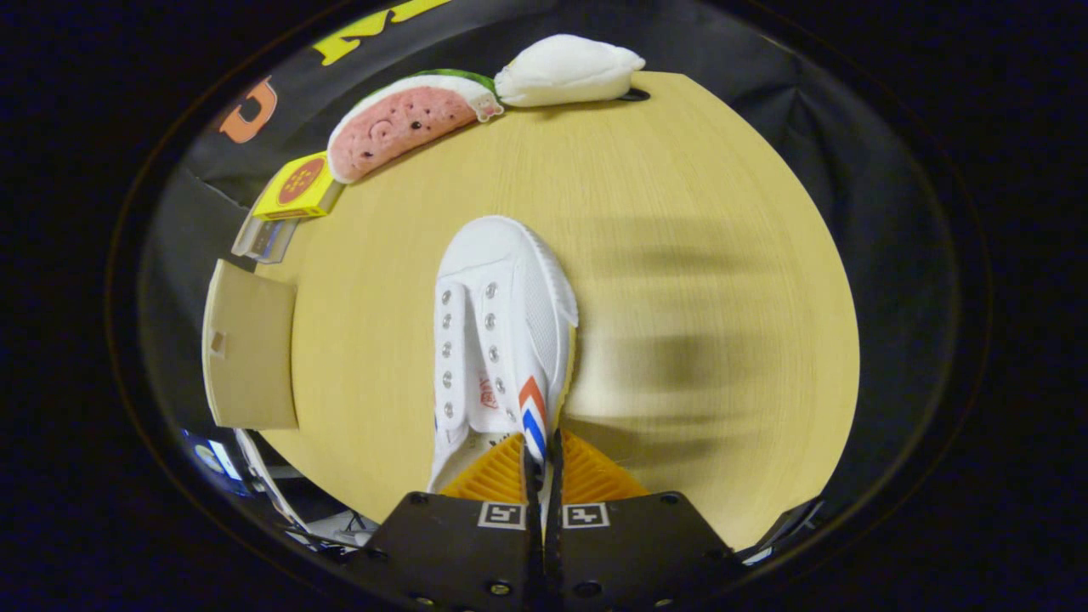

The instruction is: Open the storage box then place both shoes into the box .Put the left shoe in first, then the right shoe, with the right side of both shoes facing outward in a uniform manner.

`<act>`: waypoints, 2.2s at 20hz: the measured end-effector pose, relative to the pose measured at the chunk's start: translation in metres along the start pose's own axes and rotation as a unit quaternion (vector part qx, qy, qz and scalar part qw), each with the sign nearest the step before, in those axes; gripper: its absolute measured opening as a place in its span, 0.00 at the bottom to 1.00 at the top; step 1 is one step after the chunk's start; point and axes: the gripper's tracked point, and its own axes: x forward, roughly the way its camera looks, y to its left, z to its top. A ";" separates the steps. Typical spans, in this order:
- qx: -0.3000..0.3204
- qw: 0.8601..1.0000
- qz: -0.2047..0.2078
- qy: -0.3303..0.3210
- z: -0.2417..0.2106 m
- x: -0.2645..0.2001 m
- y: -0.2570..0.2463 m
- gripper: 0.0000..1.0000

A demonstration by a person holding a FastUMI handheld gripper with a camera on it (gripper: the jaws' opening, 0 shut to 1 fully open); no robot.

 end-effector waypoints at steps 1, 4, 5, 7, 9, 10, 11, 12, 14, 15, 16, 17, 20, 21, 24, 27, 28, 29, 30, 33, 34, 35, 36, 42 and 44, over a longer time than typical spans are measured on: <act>0.002 1.000 0.008 -0.005 -0.004 -0.003 0.010 0.01; 0.025 0.999 0.042 -0.010 -0.015 -0.014 0.050 0.01; 0.039 0.997 0.059 -0.009 -0.017 -0.019 0.067 0.01; 0.056 0.995 0.086 -0.017 -0.022 -0.032 0.106 0.01; 0.064 0.992 0.101 -0.028 -0.024 -0.048 0.147 0.01; 0.062 0.992 0.107 -0.034 -0.024 -0.057 0.168 0.01; 0.057 0.992 0.109 -0.041 -0.023 -0.065 0.189 0.01; 0.049 0.992 0.109 -0.048 -0.021 -0.073 0.209 0.01; 0.034 0.992 0.107 -0.059 -0.016 -0.084 0.251 0.01; 0.028 0.992 0.107 -0.063 -0.013 -0.090 0.269 0.01; 0.022 0.992 0.110 -0.065 -0.010 -0.095 0.291 0.01; 0.018 0.991 0.113 -0.067 -0.008 -0.099 0.312 0.01; 0.011 0.991 0.116 -0.067 -0.004 -0.103 0.371 0.01; 0.006 0.991 0.111 -0.068 -0.003 -0.101 0.388 0.01; 0.000 0.993 0.098 -0.065 -0.003 -0.086 0.437 0.01; -0.005 0.995 0.080 -0.057 -0.009 -0.063 0.467 0.01; -0.005 0.996 0.078 -0.052 -0.011 -0.056 0.477 0.01; -0.004 0.996 0.076 -0.046 -0.014 -0.048 0.483 0.01; -0.003 0.997 0.071 -0.040 -0.017 -0.041 0.487 0.01; -0.003 0.999 0.043 -0.034 -0.022 -0.021 0.487 0.01; -0.003 0.999 0.031 -0.035 -0.021 -0.016 0.484 0.01; -0.002 0.999 0.022 -0.037 -0.020 -0.012 0.483 0.01; 0.001 0.999 0.015 -0.039 -0.020 -0.008 0.482 0.01; -0.010 0.998 -0.021 -0.054 -0.021 0.003 0.478 0.02; -0.008 0.998 -0.021 -0.053 -0.025 0.003 0.481 0.02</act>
